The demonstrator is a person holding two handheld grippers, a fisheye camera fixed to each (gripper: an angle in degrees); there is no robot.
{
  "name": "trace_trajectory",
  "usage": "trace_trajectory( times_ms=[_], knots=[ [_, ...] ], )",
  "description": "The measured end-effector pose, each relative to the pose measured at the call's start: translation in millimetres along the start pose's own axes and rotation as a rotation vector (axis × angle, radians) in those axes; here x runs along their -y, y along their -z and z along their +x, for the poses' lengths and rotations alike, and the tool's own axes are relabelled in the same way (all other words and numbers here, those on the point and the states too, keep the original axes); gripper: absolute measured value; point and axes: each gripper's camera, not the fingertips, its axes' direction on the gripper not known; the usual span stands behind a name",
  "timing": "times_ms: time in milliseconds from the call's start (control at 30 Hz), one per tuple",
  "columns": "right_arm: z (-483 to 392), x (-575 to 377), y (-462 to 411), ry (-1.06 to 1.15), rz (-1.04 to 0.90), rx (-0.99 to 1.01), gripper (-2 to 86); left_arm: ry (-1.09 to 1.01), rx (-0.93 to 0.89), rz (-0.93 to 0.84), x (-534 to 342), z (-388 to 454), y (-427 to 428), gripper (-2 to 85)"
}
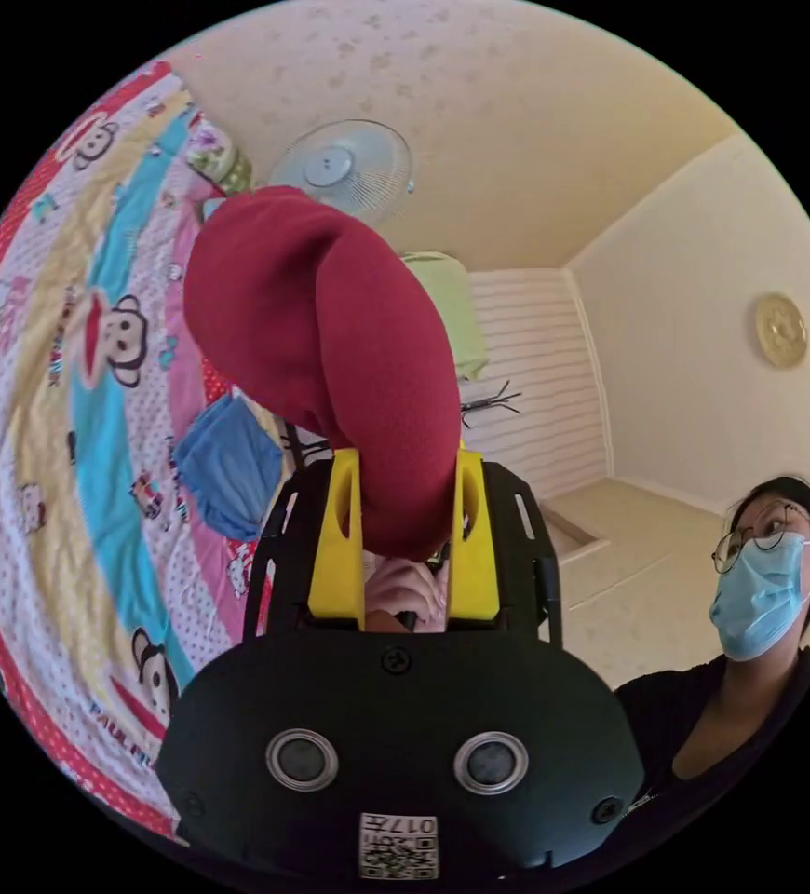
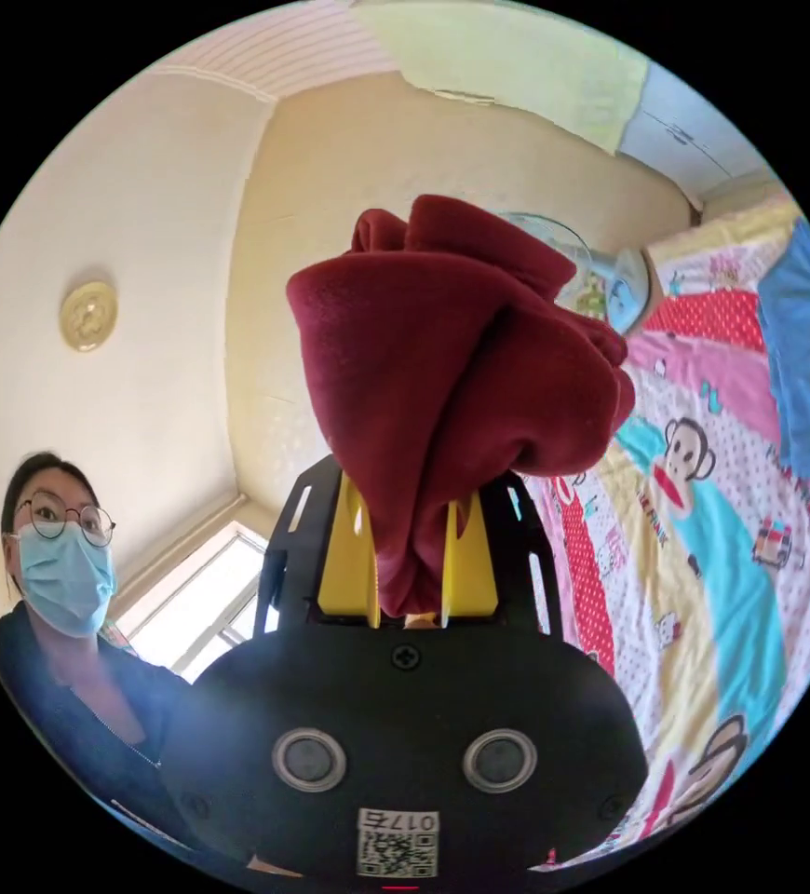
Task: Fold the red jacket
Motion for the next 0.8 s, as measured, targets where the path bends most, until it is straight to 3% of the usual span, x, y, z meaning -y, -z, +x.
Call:
trace_trajectory(
  times_ms=[133, 233, 300, 367, 400, 467, 600, 700, 800],
  knots=[
    [31, 66, 36, -0.034, 0.079, -0.161, 12.5, 0.092, -0.053, -0.086, 21, -59, -85, 14.7],
    [116, 72, 66, -0.139, 0.121, -0.300, 12.7, 0.156, 0.055, -0.154, 6, -148, -137, 15.0],
    [180, 49, 87, -0.256, 0.137, -0.398, 12.7, 0.294, 0.179, -0.212, -39, -245, -154, 15.1],
    [246, -5, 121, -0.558, 0.144, -0.529, 12.7, 0.467, 0.267, -0.281, -93, -314, -146, 15.1],
    [252, -20, 129, -0.579, 0.154, -0.537, 12.7, 0.515, 0.289, -0.281, -130, -342, -127, 14.7],
    [251, -68, 146, -0.534, 0.197, -0.407, 11.6, 0.502, 0.228, -0.244, -173, -358, -92, 13.3],
    [209, -98, 142, -0.518, 0.142, -0.428, 8.2, 0.452, 0.250, -0.351, -233, -352, -17, 10.4],
    [160, -95, 114, -0.427, 0.049, -0.416, 6.6, 0.337, 0.297, -0.360, -245, -309, 44, 8.5],
    [99, -82, 48, -0.236, -0.191, -0.438, 3.4, 0.154, 0.403, -0.318, -256, -238, 113, 3.6]
  ],
)
